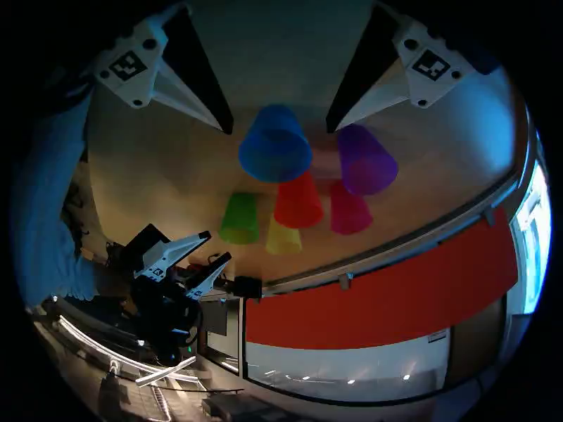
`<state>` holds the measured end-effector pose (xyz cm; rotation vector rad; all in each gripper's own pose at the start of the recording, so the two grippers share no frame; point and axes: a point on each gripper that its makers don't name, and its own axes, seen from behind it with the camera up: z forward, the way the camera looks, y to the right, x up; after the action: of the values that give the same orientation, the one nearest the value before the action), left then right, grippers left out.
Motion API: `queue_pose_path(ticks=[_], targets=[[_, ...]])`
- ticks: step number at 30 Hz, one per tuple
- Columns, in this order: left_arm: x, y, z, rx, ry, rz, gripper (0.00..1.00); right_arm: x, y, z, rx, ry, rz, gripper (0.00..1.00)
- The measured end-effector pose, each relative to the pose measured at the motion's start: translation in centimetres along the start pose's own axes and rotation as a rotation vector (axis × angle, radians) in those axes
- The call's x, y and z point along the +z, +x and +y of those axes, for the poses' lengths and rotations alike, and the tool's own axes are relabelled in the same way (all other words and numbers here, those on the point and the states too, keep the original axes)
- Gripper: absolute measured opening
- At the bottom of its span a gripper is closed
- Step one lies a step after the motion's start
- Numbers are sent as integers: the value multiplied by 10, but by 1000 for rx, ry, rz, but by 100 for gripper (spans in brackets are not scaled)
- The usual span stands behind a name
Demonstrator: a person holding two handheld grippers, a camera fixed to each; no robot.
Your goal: Pour water
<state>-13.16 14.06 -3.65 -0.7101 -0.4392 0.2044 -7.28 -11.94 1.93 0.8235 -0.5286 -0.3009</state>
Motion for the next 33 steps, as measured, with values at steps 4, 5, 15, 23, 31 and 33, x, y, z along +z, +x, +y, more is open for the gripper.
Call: queue_pose_path(ticks=[4,5,15,23,31,33], targets=[[7,-7,-2,0,-3,-28,98,7,-6,2,9,4,-18,100],[8,-9,-2,-1,-4,-35,98,8,-8,2,11,5,-23,100],[27,-18,-4,-1,-26,-73,98,24,-20,6,16,13,-71,100],[39,-17,0,-1,-50,-86,98,34,-19,7,13,22,-81,100],[50,-13,5,10,-67,-84,98,43,-16,5,8,39,-86,100],[52,-12,5,14,-68,-82,98,45,-14,5,5,42,-86,100]])
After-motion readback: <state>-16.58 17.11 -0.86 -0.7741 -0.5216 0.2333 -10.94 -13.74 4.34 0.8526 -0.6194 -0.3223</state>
